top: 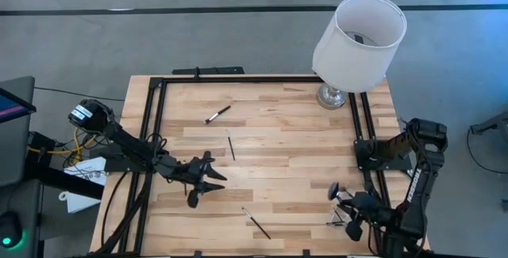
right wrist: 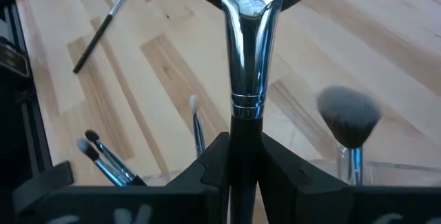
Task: Pick & Place Makeup Brushes
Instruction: Put the black highlighter brush into the transparent organizer, then put the black liner brush into the transparent organizer
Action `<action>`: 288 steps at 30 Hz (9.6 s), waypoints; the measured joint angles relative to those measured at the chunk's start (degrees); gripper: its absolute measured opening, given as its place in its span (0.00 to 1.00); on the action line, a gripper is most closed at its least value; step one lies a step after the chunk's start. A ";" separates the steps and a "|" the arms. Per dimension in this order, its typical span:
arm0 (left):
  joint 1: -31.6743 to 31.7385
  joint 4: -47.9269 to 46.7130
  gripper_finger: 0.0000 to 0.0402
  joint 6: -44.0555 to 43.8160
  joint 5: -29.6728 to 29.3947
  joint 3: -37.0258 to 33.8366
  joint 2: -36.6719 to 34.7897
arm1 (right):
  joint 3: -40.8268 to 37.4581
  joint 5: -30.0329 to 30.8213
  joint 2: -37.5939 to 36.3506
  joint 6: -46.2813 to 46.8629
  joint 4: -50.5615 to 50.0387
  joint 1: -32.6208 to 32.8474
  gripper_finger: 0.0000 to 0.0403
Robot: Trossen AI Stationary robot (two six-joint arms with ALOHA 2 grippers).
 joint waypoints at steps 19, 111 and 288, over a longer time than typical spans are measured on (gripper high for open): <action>0.15 -12.40 0.32 -10.44 -3.42 -1.65 0.00 | 0.00 -4.05 -0.02 0.50 0.06 0.13 0.18; 12.03 -75.85 0.30 -16.05 -8.72 14.06 -12.50 | 18.44 21.53 -0.07 -41.23 -1.27 -21.19 0.00; 7.87 15.13 0.35 12.22 11.84 20.90 20.55 | -15.52 -6.29 0.30 -117.73 113.28 -43.78 0.01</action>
